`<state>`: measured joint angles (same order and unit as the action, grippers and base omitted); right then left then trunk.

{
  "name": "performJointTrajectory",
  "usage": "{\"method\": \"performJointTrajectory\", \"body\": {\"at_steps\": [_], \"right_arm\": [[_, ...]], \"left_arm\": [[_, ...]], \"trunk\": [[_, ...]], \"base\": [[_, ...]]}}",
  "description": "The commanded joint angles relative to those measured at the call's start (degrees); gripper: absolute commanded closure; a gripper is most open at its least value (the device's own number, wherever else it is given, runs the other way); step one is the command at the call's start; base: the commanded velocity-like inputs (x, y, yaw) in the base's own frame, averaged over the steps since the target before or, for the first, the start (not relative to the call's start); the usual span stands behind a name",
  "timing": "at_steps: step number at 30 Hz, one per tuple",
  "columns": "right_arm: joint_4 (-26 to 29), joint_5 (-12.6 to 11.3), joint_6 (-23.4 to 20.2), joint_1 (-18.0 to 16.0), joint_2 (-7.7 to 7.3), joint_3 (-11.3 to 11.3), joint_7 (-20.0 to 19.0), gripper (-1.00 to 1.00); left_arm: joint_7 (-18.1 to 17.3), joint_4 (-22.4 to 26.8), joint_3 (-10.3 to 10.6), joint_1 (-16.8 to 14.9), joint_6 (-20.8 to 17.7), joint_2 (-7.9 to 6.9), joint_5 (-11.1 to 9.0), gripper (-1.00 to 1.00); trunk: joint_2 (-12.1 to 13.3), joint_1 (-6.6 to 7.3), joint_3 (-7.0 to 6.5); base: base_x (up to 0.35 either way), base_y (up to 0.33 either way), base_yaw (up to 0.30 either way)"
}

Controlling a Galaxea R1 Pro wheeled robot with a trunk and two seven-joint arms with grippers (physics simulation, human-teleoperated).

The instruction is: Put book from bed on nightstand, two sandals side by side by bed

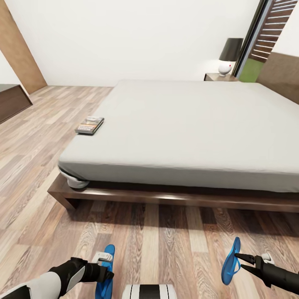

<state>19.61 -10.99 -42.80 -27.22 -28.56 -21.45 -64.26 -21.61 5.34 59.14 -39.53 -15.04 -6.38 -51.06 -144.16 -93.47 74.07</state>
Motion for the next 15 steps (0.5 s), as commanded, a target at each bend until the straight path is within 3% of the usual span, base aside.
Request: {"method": "performJointTrajectory", "body": {"at_steps": [1, 9, 11, 14, 15], "right_arm": [[0.0, -0.1, -0.3, 0.0, 0.01, -0.2, -0.1, 1.00], [0.0, -0.1, -0.3, 0.0, 0.01, -0.2, -0.2, 1.00], [0.0, -0.1, -0.3, 0.0, 0.02, -0.1, -0.2, 1.00], [0.0, -0.1, -0.3, 0.0, 0.02, -0.1, -0.2, 1.00], [0.0, -0.1, -0.3, 0.0, 0.02, -0.1, -0.2, 1.00]], "left_arm": [[0.0, 0.1, 0.3, 0.0, -0.4, -0.04, -0.5, 1.00], [0.5, 0.1, 0.3, 0.0, -0.2, -0.36, -0.5, 1.00], [3.1, 0.1, 0.2, 0.0, -0.2, -0.41, -0.6, 1.00], [13.0, 0.1, -0.5, 0.0, -0.1, -0.16, -0.6, 1.00], [14.3, 0.2, -0.8, 0.0, 0.1, -0.09, -0.6, 1.00]], "trunk": [[0.0, -0.01, 0.04], [0.0, -0.01, 0.04], [0.0, -0.01, 0.04], [0.0, -0.01, 0.04], [0.0, -0.01, 0.04]], "base": [[0.222, 0.163, 0.000], [0.182, 0.143, 0.000], [0.019, 0.016, 0.000], [0.004, 0.004, 0.000], [0.001, 0.001, 0.000]]}}
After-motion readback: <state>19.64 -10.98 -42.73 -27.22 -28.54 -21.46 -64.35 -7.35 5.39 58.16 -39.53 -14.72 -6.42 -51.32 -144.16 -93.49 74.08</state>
